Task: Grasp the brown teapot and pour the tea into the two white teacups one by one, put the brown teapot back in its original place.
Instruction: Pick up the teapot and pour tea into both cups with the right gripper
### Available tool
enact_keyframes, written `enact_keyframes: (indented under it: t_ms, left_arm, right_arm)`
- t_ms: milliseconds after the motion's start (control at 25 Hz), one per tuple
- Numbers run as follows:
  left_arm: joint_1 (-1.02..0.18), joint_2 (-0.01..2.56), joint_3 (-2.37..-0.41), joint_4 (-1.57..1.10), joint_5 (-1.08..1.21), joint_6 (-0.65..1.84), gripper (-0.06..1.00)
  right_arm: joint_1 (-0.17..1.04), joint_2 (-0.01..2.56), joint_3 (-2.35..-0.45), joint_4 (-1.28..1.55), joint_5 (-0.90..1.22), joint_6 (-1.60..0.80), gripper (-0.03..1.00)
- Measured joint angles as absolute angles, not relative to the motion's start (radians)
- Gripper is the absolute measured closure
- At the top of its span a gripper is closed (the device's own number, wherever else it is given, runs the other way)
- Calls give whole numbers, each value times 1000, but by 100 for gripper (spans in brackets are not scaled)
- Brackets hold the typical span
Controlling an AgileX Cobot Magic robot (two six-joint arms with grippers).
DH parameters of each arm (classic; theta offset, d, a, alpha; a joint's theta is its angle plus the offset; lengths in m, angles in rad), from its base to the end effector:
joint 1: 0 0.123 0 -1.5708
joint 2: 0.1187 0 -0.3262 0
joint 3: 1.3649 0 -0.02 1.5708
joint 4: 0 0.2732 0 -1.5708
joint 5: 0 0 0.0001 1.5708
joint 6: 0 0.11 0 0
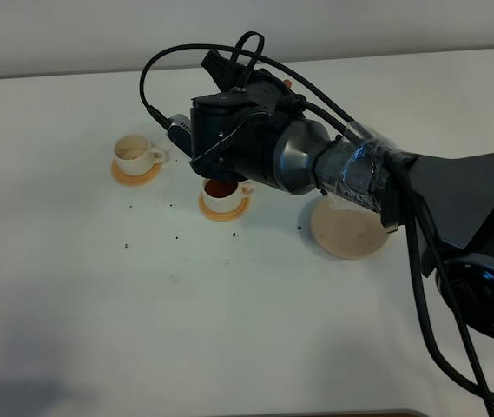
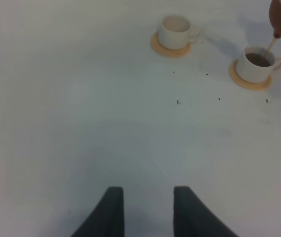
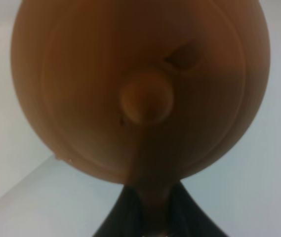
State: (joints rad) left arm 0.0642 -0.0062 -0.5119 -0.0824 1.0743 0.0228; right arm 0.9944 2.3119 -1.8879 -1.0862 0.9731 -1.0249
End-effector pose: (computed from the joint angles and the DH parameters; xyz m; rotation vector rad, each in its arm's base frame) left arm -0.0124 -0.0088 0.2820 -0.0368 2.0370 -0.0439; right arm 0.3705 0.4223 0.2040 -2.4844 0.7508 -1.3654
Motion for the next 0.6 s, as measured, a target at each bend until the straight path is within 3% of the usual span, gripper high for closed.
enact_keyframes:
  t_ms: [600]
  left_arm:
    - [64, -6, -512, -82, 1074, 23, 69]
  right_arm:
    - [994, 2312, -1888, -1059, 967, -1025, 88]
